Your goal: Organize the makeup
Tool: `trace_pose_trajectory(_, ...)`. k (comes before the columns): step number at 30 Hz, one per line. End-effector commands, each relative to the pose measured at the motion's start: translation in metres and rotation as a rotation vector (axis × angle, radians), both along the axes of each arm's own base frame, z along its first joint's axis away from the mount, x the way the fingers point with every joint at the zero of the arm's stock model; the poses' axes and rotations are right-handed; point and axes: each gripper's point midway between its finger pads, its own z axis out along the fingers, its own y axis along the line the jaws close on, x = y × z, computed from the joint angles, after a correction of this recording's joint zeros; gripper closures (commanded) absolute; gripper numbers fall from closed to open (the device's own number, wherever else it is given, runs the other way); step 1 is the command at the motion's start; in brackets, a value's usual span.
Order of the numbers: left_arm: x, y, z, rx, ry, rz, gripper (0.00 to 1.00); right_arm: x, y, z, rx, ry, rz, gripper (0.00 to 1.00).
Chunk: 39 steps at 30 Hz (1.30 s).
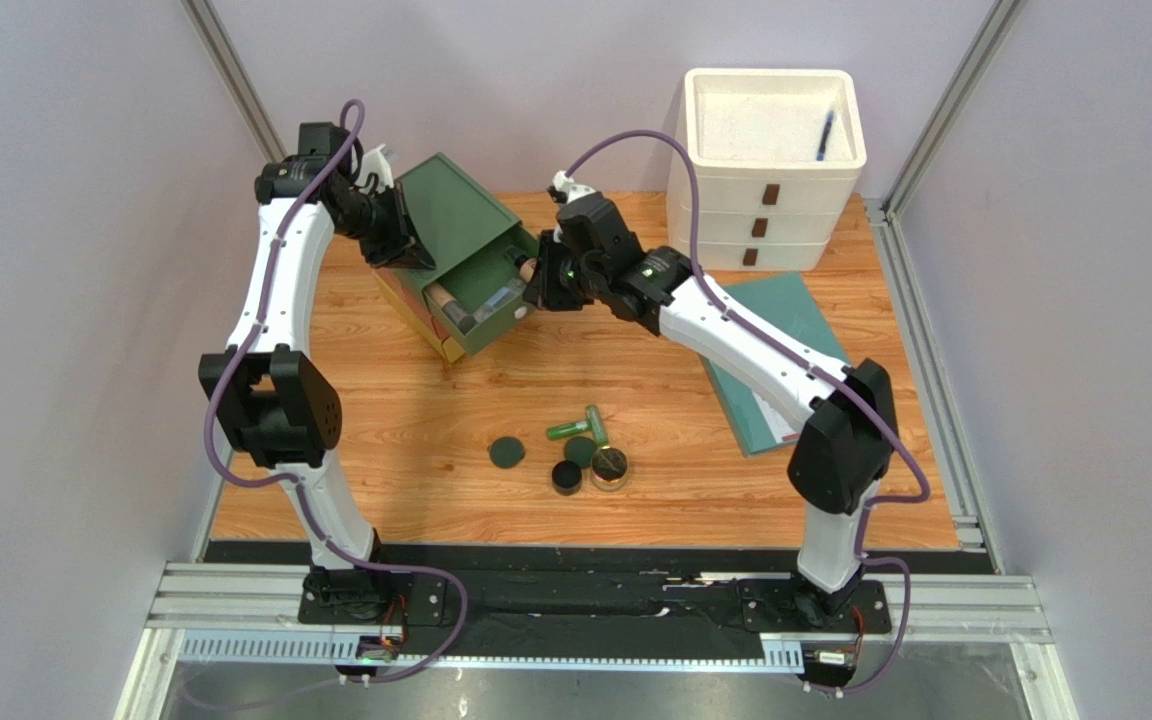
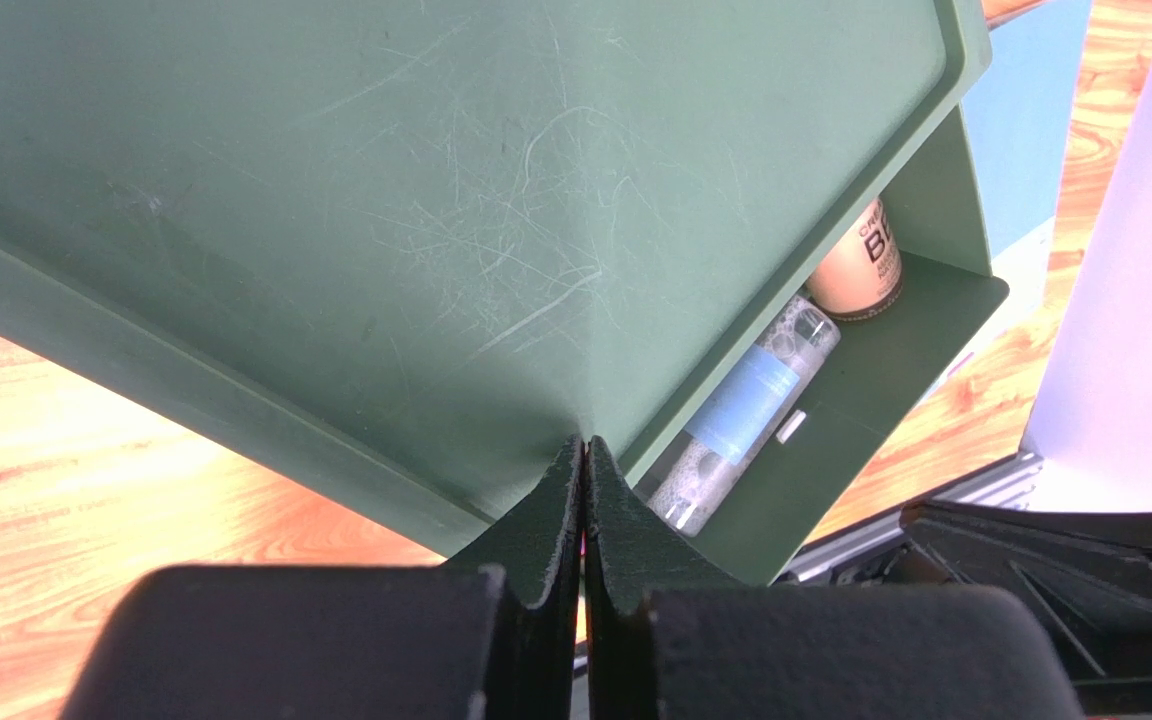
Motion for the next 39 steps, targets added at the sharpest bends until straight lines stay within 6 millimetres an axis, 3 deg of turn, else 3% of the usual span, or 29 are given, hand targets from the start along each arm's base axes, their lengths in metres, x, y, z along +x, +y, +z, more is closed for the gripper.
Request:
trace_pose_trajectory(1, -0.006, 0.031, -0.035, 0.128, 0.104, 0.031, 1.00, -0.011, -0.002, 0.011, 0.075, -0.011, 0.018, 1.00)
trace_pose_trajectory(5, -0.006, 0.031, -0.036, 0.131, 0.109, 0.030, 1.00, -0.012, 0.001, -0.016, 0.051, 0.049, 0.015, 1.00)
trace_pose_trajectory(11, -0.008, 0.030, -0.036, 0.129, 0.113, 0.027, 1.00, 0.007, 0.019, -0.031, 0.032, 0.060, 0.016, 1.00)
trace_pose_trajectory(13, -0.008, 0.031, -0.036, 0.131, 0.112, 0.029, 1.00, 0.016, 0.026, -0.020, 0.045, 0.036, 0.020, 1.00)
trace_pose_trajectory(14, -0.008, 0.031, -0.036, 0.131, 0.115, 0.028, 1.00, 0.021, 0.030, -0.029, 0.033, 0.043, 0.014, 1.00)
trace_pose_trajectory(16, -0.009, 0.031, -0.037, 0.133, 0.118, 0.029, 1.00, 0.032, 0.039, -0.014, 0.053, 0.011, 0.013, 1.00)
trace_pose_trajectory(19, -0.009, 0.031, -0.037, 0.133, 0.116, 0.029, 1.00, 0.045, 0.049, -0.017, 0.050, 0.007, 0.010, 1.00)
trace_pose_trajectory(20, -0.009, 0.031, -0.036, 0.133, 0.116, 0.029, 1.00, 0.050, 0.055, 0.000, 0.080, -0.022, 0.014, 1.00)
trace_pose_trajectory(21, -0.010, 0.031, -0.037, 0.131, 0.119, 0.028, 1.00, 0.054, 0.059, -0.005, 0.078, -0.017, 0.014, 1.00)
trace_pose_trajectory(23, -0.011, 0.030, -0.037, 0.128, 0.121, 0.025, 1.00, 0.060, 0.066, 0.010, 0.108, -0.040, 0.012, 1.00)
trace_pose_trajectory(32, -0.013, 0.027, -0.036, 0.114, 0.126, 0.018, 1.00, 0.077, 0.094, 0.001, 0.169, -0.016, 0.029, 1.00)
trace_pose_trajectory(33, -0.013, 0.028, -0.036, 0.117, 0.126, 0.018, 1.00, 0.079, 0.098, 0.011, 0.192, -0.029, 0.035, 1.00)
trace_pose_trajectory(35, -0.013, 0.029, -0.037, 0.123, 0.125, 0.016, 1.00, 0.081, 0.104, -0.003, 0.179, 0.000, 0.043, 1.00)
trace_pose_trajectory(36, -0.013, 0.029, -0.036, 0.124, 0.125, 0.017, 1.00, 0.083, 0.107, 0.007, 0.195, -0.016, 0.046, 1.00)
trace_pose_trajectory(37, -0.013, 0.029, -0.037, 0.125, 0.126, 0.015, 1.00, 0.084, 0.109, -0.001, 0.190, -0.002, 0.047, 1.00)
trace_pose_trajectory(39, -0.014, 0.028, -0.038, 0.125, 0.128, 0.012, 1.00, 0.085, 0.109, -0.004, 0.194, 0.006, 0.039, 0.93)
